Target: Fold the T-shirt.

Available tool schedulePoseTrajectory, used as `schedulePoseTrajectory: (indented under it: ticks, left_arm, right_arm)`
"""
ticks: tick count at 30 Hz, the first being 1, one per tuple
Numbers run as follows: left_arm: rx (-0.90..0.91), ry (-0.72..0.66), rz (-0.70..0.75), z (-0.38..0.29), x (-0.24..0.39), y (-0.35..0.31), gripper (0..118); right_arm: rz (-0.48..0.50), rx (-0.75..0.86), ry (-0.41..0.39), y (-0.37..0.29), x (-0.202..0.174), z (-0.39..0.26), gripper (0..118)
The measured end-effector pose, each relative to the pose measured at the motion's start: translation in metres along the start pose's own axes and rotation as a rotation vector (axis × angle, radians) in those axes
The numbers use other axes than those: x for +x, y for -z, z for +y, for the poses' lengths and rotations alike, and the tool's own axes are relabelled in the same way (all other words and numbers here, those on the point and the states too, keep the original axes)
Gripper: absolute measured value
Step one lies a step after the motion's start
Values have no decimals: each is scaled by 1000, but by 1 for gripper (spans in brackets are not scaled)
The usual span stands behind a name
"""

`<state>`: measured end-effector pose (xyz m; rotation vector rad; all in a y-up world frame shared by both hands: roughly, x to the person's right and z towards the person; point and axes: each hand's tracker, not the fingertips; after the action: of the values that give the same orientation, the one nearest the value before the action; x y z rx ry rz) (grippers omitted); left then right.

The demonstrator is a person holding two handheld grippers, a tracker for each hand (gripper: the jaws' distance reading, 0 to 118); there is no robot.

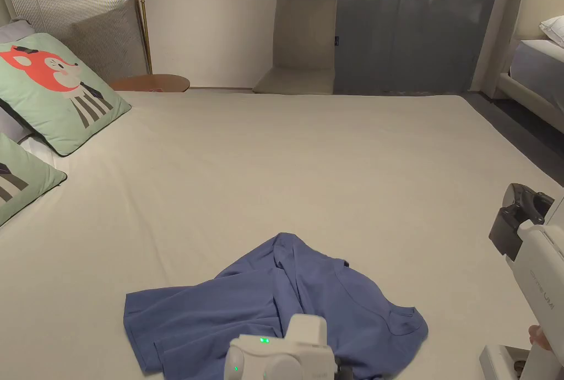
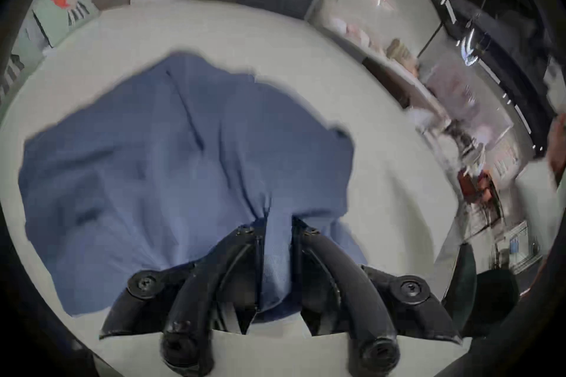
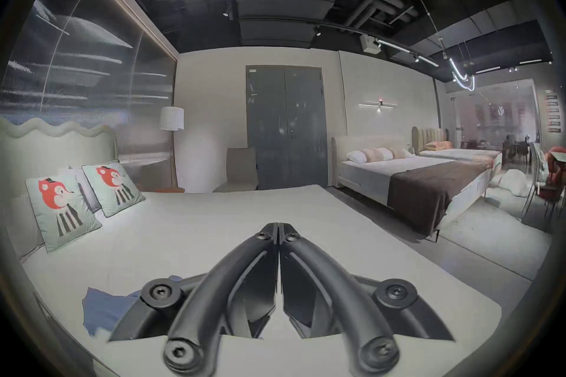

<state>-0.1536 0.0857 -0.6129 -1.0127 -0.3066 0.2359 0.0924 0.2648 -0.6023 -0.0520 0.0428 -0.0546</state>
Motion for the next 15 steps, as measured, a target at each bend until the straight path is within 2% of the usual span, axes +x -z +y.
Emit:
schedulePoseTrajectory:
  ticks: [3,4,5,6,7,8,9,13,15]
  left_arm:
    - [60,10,0,-3,8,-16,11]
    - [51,8,-3,5,8,-18,13]
    - [48,7,-13,10,8,-23,23]
    - [58,16,-21,14,6,-32,45]
    - [114,37,-20,18,5,-44,79]
    - [187,53,-3,23,4,-60,99]
    - [259,74,15,27,-1,-75,111]
    - [547,123,118,46,-18,-153,109]
    - [661,97,206,51,-30,-189,109]
  right_arm:
    - [9,-6,-2,0,-2,-5,2]
    - [13,-7,-3,0,-3,-5,2]
    - [16,-7,-3,-1,-4,-5,2]
    - [19,-6,-3,-3,-5,-4,2]
    - [22,-3,-3,-4,-6,-2,2]
    - [25,4,-3,-7,-6,-1,2]
    - [28,10,-7,-8,-7,-1,2]
    - [41,24,-15,-8,-8,-1,2]
    - [47,34,-11,-11,-11,0,2]
